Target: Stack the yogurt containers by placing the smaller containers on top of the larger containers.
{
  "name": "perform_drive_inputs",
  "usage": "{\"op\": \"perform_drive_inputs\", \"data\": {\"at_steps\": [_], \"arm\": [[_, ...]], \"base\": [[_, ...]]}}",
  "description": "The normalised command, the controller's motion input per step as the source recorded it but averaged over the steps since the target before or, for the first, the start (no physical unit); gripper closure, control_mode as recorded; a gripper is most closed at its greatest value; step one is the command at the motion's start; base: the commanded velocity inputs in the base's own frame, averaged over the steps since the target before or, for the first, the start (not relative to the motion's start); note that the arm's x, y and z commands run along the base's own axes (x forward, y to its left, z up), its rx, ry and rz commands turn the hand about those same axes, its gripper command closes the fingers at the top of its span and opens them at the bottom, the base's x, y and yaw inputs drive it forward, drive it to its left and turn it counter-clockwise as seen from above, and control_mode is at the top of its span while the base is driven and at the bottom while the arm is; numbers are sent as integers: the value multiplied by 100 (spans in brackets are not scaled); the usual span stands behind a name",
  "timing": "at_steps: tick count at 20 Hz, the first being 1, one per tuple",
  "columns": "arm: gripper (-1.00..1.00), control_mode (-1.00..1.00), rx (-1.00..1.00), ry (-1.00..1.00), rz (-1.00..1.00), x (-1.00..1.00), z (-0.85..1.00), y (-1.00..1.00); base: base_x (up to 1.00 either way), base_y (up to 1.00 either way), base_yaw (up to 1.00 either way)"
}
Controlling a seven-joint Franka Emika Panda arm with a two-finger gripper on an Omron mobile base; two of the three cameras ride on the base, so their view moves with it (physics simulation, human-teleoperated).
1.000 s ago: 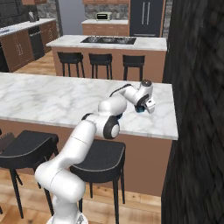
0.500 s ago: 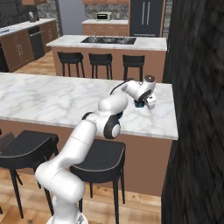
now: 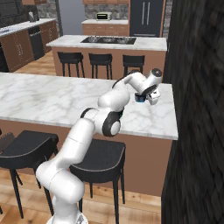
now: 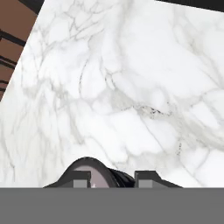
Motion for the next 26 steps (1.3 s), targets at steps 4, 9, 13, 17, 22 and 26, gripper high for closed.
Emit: {"op": "perform_drive_inputs", "data": {"at_steps": [4, 9, 13, 17, 22, 26], "arm": [[100, -100, 1, -16, 6, -58, 14, 21], [100, -100, 0, -17, 6, -60, 9, 29], [100, -100, 0, -18, 7, -69, 0, 47], [100, -100, -1, -16, 7, -68, 0, 58], [100, -100, -2, -14, 6, -54, 2, 56], [100, -100, 0, -11, 1, -13, 26, 28]], "base": [[0, 0, 0], [0, 0, 0], [0, 0, 0], [0, 0, 0], [0, 0, 0], [0, 0, 0]]}}
